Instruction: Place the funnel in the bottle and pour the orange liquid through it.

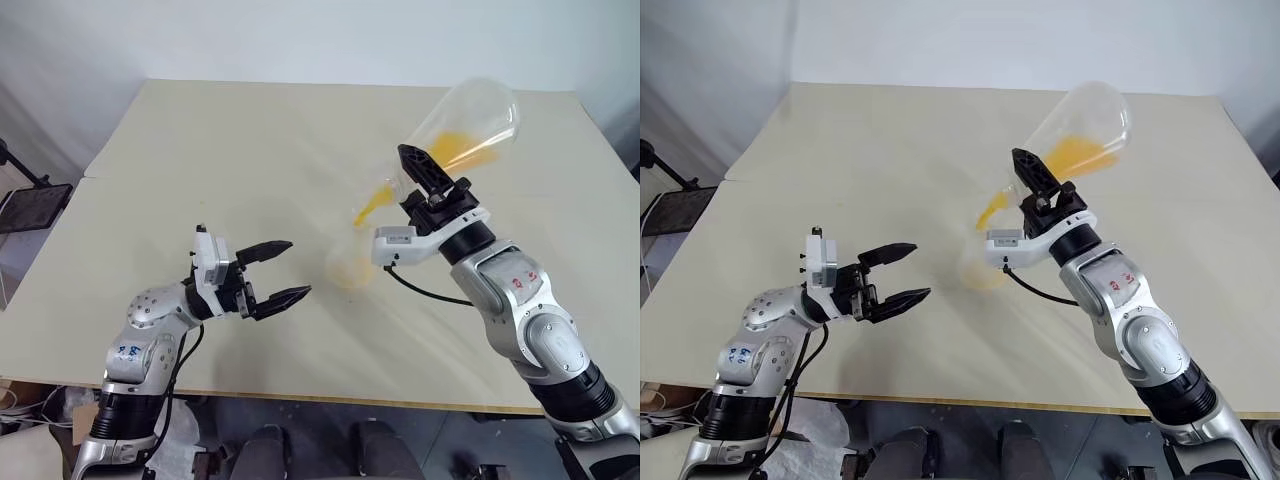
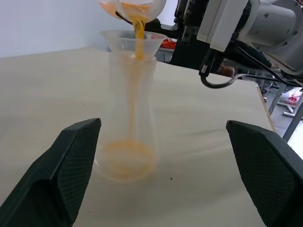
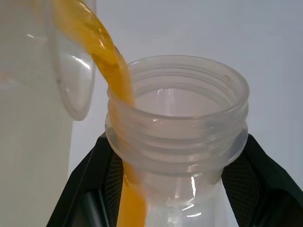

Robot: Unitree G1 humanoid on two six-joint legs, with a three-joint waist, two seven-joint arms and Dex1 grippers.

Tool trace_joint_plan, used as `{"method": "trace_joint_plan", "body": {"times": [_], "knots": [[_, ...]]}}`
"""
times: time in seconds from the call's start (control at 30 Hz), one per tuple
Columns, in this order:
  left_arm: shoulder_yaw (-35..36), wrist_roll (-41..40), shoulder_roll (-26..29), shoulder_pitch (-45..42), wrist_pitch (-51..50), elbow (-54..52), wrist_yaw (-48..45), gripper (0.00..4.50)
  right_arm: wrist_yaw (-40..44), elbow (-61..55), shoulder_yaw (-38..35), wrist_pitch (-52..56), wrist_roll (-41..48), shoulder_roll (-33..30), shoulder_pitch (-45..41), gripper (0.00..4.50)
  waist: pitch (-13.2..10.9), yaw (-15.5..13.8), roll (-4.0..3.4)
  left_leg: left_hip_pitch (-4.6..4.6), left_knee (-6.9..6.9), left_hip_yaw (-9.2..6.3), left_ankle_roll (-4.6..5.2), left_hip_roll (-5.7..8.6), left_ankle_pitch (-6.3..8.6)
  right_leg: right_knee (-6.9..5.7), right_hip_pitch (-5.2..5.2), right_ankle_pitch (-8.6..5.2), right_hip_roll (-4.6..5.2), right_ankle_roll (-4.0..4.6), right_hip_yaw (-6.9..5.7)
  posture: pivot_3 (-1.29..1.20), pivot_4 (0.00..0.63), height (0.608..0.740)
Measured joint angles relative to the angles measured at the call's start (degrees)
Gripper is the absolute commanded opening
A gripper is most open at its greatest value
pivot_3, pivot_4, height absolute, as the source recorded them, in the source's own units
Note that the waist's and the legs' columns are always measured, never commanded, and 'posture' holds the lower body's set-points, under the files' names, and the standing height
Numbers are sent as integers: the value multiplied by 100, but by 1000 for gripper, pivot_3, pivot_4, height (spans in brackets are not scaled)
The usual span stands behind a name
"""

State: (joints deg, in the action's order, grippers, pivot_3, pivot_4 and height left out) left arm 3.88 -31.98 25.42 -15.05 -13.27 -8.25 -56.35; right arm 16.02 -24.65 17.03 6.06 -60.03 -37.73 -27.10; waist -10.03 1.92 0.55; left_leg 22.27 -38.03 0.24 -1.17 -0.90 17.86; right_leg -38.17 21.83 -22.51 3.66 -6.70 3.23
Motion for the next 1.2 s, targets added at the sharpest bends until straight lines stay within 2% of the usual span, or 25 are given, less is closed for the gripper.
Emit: {"method": "trace_joint_plan", "body": {"times": [1.2], "knots": [[-51, -5, -180, 1, 15, -36, 128, 4500, -42, 194, -227, -392, -409, 124, 72, 2444, 0, 6, 0, -6, -6, 1, -2, 2, -1, -27, 0, 0, -3, 0, 1, 0, 150, 740]]}}
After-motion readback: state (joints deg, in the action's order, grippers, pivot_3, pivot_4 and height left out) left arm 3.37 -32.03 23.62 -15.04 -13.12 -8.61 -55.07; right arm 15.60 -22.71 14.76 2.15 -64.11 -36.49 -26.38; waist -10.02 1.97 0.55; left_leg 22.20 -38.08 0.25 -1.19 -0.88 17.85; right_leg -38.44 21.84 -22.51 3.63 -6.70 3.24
